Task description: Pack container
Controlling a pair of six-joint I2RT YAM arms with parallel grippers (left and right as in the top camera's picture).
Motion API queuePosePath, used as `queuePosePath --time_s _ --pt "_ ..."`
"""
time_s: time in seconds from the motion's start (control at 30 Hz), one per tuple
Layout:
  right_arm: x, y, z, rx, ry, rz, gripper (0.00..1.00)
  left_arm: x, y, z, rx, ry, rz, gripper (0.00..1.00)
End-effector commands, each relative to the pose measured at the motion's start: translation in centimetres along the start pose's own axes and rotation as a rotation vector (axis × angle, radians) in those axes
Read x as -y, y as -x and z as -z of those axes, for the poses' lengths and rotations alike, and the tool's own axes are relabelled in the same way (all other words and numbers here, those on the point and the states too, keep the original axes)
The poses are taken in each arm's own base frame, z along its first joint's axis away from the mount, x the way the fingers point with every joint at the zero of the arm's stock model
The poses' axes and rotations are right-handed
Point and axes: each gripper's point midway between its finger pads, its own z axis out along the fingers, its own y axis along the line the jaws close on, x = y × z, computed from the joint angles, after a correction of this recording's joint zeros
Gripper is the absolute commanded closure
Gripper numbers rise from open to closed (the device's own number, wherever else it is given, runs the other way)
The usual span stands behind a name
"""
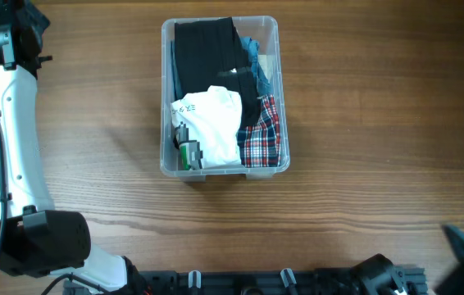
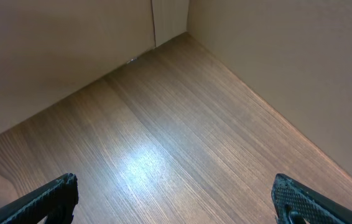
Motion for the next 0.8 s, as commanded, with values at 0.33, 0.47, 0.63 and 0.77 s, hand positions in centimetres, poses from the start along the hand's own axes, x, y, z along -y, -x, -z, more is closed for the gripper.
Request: queuePosePath --time_s 0.33,0.47,0.63,0.77 --pt "1.1 -19.0 -4.5 -0.298 0.045 -0.275 0.00 -0.4 0.1 -0.3 0.005 0.021 -0.011 0.00" --pt "1.5 -18.8 -4.6 -0.284 0.026 -0.279 0.00 -0.4 0.1 -0.3 0.005 0.021 -0.011 0.00" --pt "3.1 -16.7 -5.1 -0.185 -0.055 -0.242 0.00 -0.4 0.1 -0.3 0.005 0.021 -0.011 0.00" --pt "4.8 -16.6 -5.0 -0.172 -0.148 -0.233 0.00 -0.4 0.1 -0.3 0.005 0.021 -0.011 0.00"
